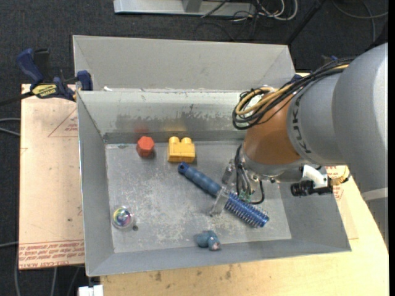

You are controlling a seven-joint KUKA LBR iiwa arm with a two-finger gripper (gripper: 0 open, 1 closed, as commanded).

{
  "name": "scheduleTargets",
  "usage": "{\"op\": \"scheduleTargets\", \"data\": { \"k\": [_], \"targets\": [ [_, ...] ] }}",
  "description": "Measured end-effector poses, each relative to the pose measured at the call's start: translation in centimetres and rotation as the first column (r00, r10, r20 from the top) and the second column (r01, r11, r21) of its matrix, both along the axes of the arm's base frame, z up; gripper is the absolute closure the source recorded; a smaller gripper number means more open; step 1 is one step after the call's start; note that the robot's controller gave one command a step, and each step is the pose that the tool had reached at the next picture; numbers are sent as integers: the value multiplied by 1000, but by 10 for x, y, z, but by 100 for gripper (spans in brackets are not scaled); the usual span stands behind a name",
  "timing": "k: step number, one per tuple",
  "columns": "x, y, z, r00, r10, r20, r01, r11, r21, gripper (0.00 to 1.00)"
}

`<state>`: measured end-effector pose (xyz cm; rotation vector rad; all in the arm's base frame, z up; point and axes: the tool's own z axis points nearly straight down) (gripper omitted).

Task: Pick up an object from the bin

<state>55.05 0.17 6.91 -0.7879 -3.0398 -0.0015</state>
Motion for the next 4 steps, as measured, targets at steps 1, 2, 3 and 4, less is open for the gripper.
{"op": "scheduleTargets", "data": {
  "k": [1,2,3,4],
  "targets": [
    [0,0,0,1000,3,1,-3,1000,-1,0],
    [1,1,1,1000,3,2,-3,1000,-1,100],
    [3,1,79,1000,6,9,-6,1000,-1,100],
    [3,1,86,1000,9,3,-9,1000,-1,100]
  ]
}}
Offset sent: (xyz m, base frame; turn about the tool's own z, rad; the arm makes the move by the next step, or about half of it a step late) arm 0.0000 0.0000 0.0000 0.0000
